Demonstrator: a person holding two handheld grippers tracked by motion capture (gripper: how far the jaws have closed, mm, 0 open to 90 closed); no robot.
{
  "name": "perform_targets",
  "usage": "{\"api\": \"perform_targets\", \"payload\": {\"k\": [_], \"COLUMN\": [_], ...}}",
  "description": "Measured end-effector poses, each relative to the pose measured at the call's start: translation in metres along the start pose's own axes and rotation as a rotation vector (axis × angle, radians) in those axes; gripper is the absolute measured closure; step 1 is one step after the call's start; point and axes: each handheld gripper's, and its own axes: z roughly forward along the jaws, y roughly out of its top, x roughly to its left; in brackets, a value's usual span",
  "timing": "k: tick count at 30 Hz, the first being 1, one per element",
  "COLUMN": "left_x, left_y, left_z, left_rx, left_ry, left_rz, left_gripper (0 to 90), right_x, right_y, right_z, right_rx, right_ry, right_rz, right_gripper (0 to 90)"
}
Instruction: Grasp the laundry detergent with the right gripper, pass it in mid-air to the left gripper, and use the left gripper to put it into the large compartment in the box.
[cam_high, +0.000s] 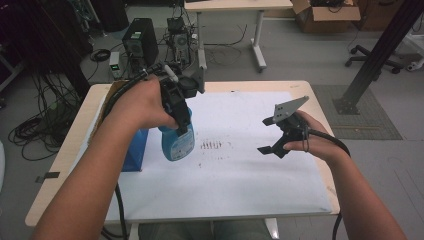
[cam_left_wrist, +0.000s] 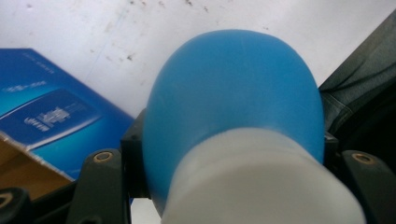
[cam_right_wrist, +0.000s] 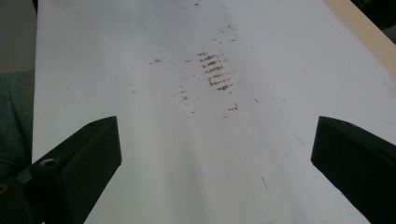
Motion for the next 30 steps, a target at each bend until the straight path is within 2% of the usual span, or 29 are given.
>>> {"api": "perform_targets", "payload": {"k": [1, 2, 3, 4, 5, 6, 8, 9, 10, 12, 13, 15, 20, 22, 26, 27, 29, 30], "left_x": [0.001, 0.006, 0.006, 0.008, 0.013, 0.013, 0.019, 0.019, 0.022, 0.027, 0.031, 0.034, 0.049, 0.053, 0.065, 0.065, 0.07, 0.075], "left_y": [-0.001, -0.003, -0.003, -0.004, -0.006, -0.006, -0.01, -0.01, -0.012, -0.015, -0.018, -0.02, -0.031, -0.033, -0.043, -0.043, -0.047, -0.052], "left_z": [-0.002, -0.007, -0.007, -0.011, -0.017, -0.017, -0.027, -0.027, -0.031, -0.038, -0.042, -0.046, -0.061, -0.064, -0.076, -0.076, -0.081, -0.085], "left_rx": [-0.003, -0.007, -0.007, -0.013, -0.024, -0.024, -0.045, -0.045, -0.05, -0.053, -0.062, -0.061, -0.072, -0.07, -0.08, -0.08, -0.087, -0.094], "left_ry": [0.0, -0.004, -0.004, -0.008, -0.015, -0.015, -0.024, -0.024, -0.031, -0.035, -0.038, -0.037, -0.033, -0.03, -0.027, -0.027, -0.02, -0.017], "left_rz": [-0.009, -0.045, -0.045, -0.063, -0.094, -0.094, -0.149, -0.149, -0.181, -0.208, -0.242, -0.254, -0.334, -0.346, -0.417, -0.417, -0.452, -0.495], "left_gripper": [38.5, 38.5, 38.5, 38.5, 38.4, 38.5, 38.5, 38.4, 38.4, 38.4, 38.4, 38.4, 38.4, 38.4, 38.4, 38.4, 38.4, 38.4], "right_x": [0.0, -0.001, -0.001, -0.001, -0.002, -0.002, -0.002, -0.002, -0.003, -0.004, -0.005, -0.005, -0.009, -0.009, -0.012, -0.012, -0.013, -0.014], "right_y": [0.0, -0.001, -0.001, -0.001, -0.002, -0.002, -0.003, -0.003, -0.003, -0.003, -0.003, -0.003, -0.001, 0.0, 0.002, 0.002, 0.002, 0.004], "right_z": [0.0, -0.002, -0.002, -0.002, -0.004, -0.004, -0.006, -0.006, -0.006, -0.008, -0.01, -0.01, -0.016, -0.017, -0.019, -0.019, -0.019, -0.018], "right_rx": [0.0, 0.001, 0.001, 0.003, 0.003, 0.003, 0.005, 0.005, 0.008, 0.011, 0.013, 0.014, 0.029, 0.03, 0.037, 0.04, 0.043, 0.051], "right_ry": [0.0, -0.002, -0.002, -0.003, -0.008, -0.008, -0.011, -0.011, -0.013, -0.017, -0.02, -0.021, -0.033, -0.034, -0.037, -0.037, -0.036, -0.037], "right_rz": [0.0, 0.0, 0.0, 0.0, 0.0, 0.0, -0.001, -0.001, 0.0, 0.001, 0.0, -0.001, -0.004, -0.006, -0.004, -0.004, -0.004, -0.006], "right_gripper": [1.9, 1.9, 1.9, 1.9, 1.9, 1.9, 1.9, 1.9, 1.9, 1.9, 1.9, 1.9, 1.9, 1.9, 1.9, 1.9, 1.9, 2.0]}}
